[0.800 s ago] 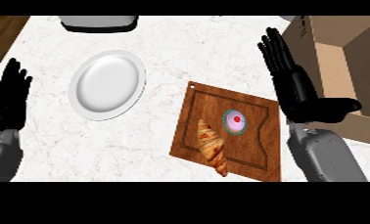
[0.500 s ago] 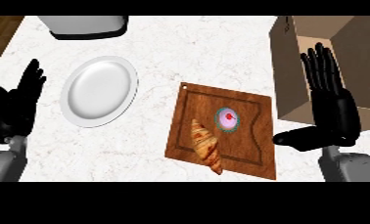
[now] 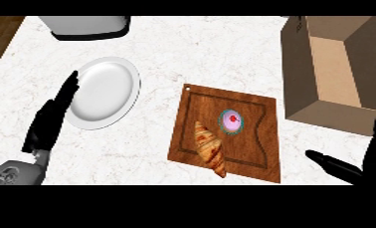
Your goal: Pick the cupcake from the cutting board and place it in the cardboard box
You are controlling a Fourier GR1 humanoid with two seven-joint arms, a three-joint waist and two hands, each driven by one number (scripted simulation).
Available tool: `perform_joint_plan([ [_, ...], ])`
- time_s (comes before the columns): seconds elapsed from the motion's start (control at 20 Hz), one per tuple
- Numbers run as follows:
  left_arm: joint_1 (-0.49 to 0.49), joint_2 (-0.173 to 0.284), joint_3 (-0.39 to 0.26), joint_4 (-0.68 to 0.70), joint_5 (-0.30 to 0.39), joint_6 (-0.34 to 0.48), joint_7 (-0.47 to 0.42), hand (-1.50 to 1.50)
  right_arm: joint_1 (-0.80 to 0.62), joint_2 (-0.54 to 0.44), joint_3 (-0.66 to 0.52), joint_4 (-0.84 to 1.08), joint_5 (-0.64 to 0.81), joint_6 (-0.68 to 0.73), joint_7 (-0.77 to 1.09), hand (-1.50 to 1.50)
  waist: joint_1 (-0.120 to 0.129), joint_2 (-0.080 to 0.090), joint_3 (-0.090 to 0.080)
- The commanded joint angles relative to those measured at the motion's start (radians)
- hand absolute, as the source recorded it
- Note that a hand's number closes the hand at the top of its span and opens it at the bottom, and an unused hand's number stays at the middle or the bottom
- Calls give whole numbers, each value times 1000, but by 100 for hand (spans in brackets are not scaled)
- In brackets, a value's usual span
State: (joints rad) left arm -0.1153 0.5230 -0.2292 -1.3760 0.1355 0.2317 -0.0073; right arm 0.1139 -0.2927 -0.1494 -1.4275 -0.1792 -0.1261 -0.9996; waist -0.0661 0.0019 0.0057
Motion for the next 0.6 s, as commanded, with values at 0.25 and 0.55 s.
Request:
perform_joint_plan([
  [0.25, -44, -25, -43, 49, -56, -41, -27, 0, 300, -31, 20, -49, 334, -169, -155, -150, 41, -2, -7],
  [0.55, -32, -53, -36, 44, -87, -36, -37, 0, 515, 8, 135, -381, 517, -208, 83, -150, 55, -3, -7],
])
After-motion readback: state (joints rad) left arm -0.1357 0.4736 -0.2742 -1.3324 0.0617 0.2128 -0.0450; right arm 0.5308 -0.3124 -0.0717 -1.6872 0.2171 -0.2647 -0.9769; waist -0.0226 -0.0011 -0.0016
